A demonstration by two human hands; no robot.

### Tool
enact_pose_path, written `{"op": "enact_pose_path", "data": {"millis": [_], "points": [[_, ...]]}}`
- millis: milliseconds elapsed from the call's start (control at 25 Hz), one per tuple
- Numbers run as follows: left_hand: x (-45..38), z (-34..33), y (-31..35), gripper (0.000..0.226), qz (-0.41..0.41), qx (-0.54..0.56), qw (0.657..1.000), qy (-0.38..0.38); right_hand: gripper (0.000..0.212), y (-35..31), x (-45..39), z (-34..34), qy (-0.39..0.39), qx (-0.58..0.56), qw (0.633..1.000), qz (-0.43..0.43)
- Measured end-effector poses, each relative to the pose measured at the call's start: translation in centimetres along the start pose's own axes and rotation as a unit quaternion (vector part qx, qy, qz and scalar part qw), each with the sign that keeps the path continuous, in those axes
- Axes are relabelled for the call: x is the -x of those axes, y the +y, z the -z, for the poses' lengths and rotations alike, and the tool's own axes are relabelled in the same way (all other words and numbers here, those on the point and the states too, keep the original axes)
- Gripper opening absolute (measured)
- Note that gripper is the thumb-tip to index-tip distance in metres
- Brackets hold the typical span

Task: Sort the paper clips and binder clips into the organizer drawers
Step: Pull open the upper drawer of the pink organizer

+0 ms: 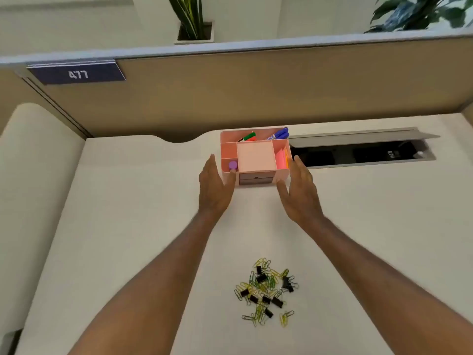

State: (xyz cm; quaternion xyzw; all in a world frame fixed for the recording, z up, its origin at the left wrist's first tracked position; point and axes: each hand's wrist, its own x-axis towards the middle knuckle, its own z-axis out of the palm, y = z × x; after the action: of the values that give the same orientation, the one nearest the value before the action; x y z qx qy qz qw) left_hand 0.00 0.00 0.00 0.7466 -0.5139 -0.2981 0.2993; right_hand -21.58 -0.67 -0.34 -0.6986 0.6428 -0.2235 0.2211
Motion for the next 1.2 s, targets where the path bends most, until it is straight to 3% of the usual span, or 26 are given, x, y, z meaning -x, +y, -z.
{"op": "enact_pose_path", "data": {"millis": [120,240,360,440,560,640,840,1040,1200], "points": [[-1.1,-0.9,-0.3,0.080,0.090,0.141,0.986,-0.009,0.063,0.5,-0.3,-1.3,0.014,-0.057,0.998,-0.034],[-1.4,-1.5,-0.1,0.067,0.118,0.227,0.966,-0.023,0.062,0.3,-0.1,-2.0,0.025,-0.144,0.987,-0.060],[-1.6,-2.1,-0.2,0.059,0.118,0.273,0.955,-0.024,0.055,-0.8,-0.1,-2.3,0.071,-0.290,0.936,-0.186],[-1.5,-2.5,-0.3,0.059,0.125,0.299,0.946,-0.026,0.040,-1.8,-0.1,-2.7,0.075,-0.420,0.847,-0.318],[-1.5,-3.0,-0.5,0.060,0.130,0.315,0.940,-0.022,0.013,-3.4,-0.3,-3.4,-0.023,-0.621,0.656,-0.428],[-1.6,-3.2,-0.7,0.062,0.133,0.312,0.941,-0.015,0.008,-4.3,-0.7,-3.6,-0.056,-0.673,0.596,-0.434],[-1.7,-3.2,-0.8,0.059,0.131,0.311,0.941,0.000,0.008,-6.4,-1.7,-3.7,-0.047,-0.692,0.572,-0.438],[-1.6,-3.5,-0.7,0.055,0.129,0.315,0.940,0.011,0.036,-7.2,-1.8,-4.0,-0.019,-0.702,0.560,-0.440],[-1.6,-3.5,-0.9,0.055,0.128,0.312,0.941,0.009,0.025,-6.7,-0.4,-4.3,-0.012,-0.683,0.570,-0.456]]}}
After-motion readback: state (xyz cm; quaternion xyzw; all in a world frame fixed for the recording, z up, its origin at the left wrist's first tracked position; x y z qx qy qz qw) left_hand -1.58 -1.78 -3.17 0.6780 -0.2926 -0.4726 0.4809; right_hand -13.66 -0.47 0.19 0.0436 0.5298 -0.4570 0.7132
